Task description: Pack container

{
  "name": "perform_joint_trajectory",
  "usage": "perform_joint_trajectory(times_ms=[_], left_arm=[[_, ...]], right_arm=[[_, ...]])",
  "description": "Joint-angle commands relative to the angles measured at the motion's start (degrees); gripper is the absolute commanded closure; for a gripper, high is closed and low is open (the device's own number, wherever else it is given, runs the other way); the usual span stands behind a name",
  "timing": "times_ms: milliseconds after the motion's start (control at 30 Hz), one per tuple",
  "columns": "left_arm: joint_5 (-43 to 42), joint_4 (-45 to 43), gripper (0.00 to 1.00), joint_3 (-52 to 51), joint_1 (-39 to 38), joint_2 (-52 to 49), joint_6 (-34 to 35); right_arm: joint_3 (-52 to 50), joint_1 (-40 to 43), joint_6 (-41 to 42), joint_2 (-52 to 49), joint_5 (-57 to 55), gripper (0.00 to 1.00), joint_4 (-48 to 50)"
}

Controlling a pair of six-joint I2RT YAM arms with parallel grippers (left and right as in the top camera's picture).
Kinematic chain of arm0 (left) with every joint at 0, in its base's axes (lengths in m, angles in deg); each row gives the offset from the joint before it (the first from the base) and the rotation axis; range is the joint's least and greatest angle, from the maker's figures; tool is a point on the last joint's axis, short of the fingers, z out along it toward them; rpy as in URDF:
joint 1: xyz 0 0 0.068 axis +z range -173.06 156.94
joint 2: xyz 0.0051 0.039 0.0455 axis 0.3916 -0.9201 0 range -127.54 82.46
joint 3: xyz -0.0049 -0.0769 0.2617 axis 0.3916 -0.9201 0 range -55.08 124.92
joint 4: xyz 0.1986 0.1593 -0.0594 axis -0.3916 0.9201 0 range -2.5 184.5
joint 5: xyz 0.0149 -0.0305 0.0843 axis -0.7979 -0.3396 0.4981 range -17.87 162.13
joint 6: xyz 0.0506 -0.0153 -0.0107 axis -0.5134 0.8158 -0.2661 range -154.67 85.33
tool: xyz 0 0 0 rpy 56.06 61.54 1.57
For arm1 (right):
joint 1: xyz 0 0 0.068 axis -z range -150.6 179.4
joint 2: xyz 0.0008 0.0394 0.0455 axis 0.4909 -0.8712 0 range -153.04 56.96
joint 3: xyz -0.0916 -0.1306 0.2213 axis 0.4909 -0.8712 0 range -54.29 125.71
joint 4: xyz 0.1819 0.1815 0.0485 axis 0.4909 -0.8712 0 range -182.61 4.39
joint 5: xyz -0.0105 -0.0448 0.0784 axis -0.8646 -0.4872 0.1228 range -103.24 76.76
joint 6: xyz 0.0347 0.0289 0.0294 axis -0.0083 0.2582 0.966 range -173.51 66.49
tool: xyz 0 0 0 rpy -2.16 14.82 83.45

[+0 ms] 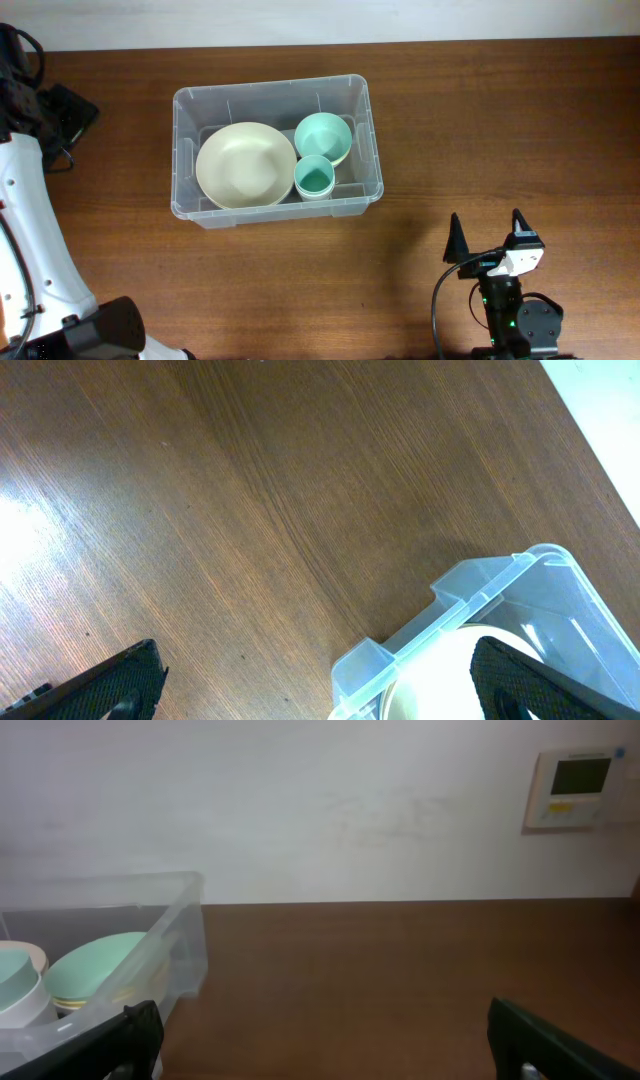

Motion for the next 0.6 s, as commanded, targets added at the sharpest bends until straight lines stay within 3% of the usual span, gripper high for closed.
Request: perform_joint_trajectory(times_ms=[0,567], left_arm=[[0.24,-0.09,0.01,-0.13,0.09,-0.17,0.76],[0.24,-0.09,0.0,-0.13,0.09,-0.17,0.76]], right_arm=[[-0.42,0.37,-0.57,0.72,0.92,0.01,0.2],[-2.89,0.37,-0.55,0.72,0.94,0.01,-2.82]])
